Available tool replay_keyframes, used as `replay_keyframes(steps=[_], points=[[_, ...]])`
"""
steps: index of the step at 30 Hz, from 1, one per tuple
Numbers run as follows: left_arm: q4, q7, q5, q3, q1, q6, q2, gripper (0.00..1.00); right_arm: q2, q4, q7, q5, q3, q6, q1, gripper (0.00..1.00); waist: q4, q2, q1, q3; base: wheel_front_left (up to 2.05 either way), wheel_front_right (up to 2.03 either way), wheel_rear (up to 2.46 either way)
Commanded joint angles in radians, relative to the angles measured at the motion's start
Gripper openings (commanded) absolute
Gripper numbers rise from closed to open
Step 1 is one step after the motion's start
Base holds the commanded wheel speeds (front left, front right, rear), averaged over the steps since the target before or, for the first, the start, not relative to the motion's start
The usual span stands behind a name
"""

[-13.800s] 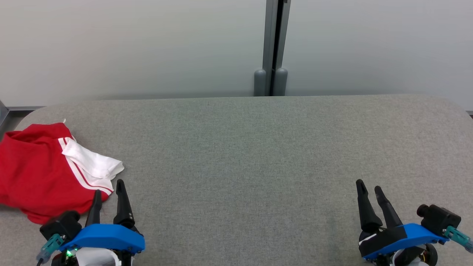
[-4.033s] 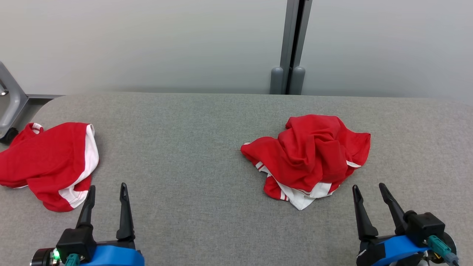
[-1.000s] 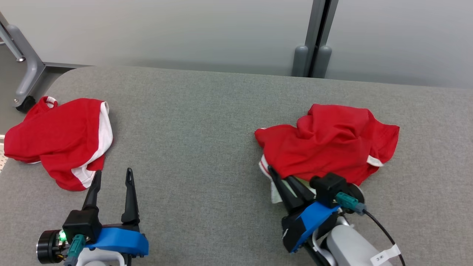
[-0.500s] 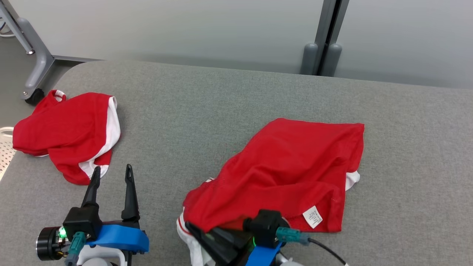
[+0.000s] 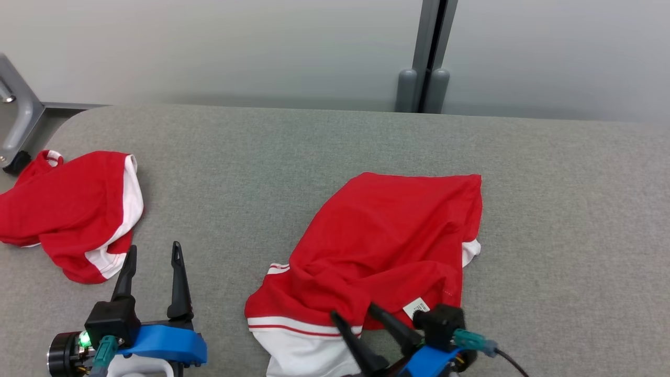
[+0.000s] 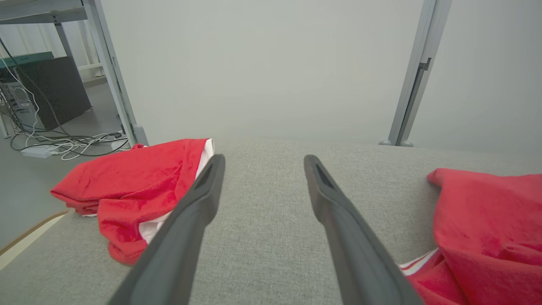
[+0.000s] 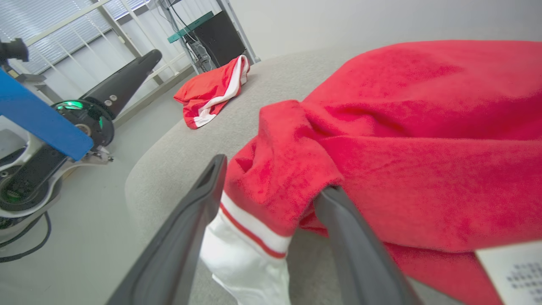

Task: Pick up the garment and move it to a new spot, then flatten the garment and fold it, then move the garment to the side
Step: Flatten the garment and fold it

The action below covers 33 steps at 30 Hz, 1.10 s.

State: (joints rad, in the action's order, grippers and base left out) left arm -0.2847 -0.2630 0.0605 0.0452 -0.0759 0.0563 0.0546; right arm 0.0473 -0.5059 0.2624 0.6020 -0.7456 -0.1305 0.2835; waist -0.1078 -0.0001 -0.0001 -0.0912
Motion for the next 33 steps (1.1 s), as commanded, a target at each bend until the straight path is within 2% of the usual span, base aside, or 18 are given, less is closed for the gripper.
replay_keyframes(steps=[1,4,5,15,19,22,29,33], points=[[0.001,-0.003,0.000,-0.001,0.004,-0.002,-0.001,1.00,0.009,-0.001,0.004,-0.012,0.022,-0.001,-0.013,1.00,0.009,0.0001,0.0001,0.007,0.00,0.00,0.00],[0.003,-0.003,-0.002,0.002,0.006,-0.001,0.000,1.00,0.021,0.031,0.004,-0.069,0.156,-0.001,-0.072,1.00,0.023,0.0001,0.0001,0.014,0.00,0.00,0.00],[0.007,-0.003,-0.002,0.007,0.010,-0.002,0.001,1.00,0.026,0.057,0.004,-0.104,0.232,-0.001,-0.106,1.00,0.032,0.0001,0.0001,0.016,0.00,0.00,0.00],[0.009,-0.003,-0.007,0.015,0.021,0.003,0.005,1.00,0.017,0.146,0.004,-0.222,0.423,-0.001,-0.164,1.00,0.049,0.0001,0.0001,0.022,0.00,0.00,0.00],[0.018,-0.003,-0.004,0.016,0.013,0.000,0.004,1.00,0.016,0.148,0.004,-0.287,0.475,-0.001,-0.079,1.00,0.048,0.0001,0.0001,0.011,0.00,0.00,0.00],[0.019,-0.003,-0.004,0.009,0.000,0.000,0.002,1.00,0.038,0.106,0.004,-0.325,0.500,-0.001,0.029,1.00,0.043,0.0001,0.0001,-0.004,0.00,0.00,0.00],[0.023,-0.003,0.003,-0.013,-0.032,0.001,-0.001,1.00,0.108,-0.054,-0.038,-0.422,0.524,-0.001,0.312,1.00,0.006,0.0001,0.0001,-0.055,0.00,0.00,0.00],[0.025,-0.003,0.011,-0.023,-0.052,-0.003,-0.003,1.00,0.135,-0.181,-0.083,-0.442,0.523,-0.001,0.410,1.00,-0.016,0.0001,0.0001,-0.089,0.00,0.00,0.00]])
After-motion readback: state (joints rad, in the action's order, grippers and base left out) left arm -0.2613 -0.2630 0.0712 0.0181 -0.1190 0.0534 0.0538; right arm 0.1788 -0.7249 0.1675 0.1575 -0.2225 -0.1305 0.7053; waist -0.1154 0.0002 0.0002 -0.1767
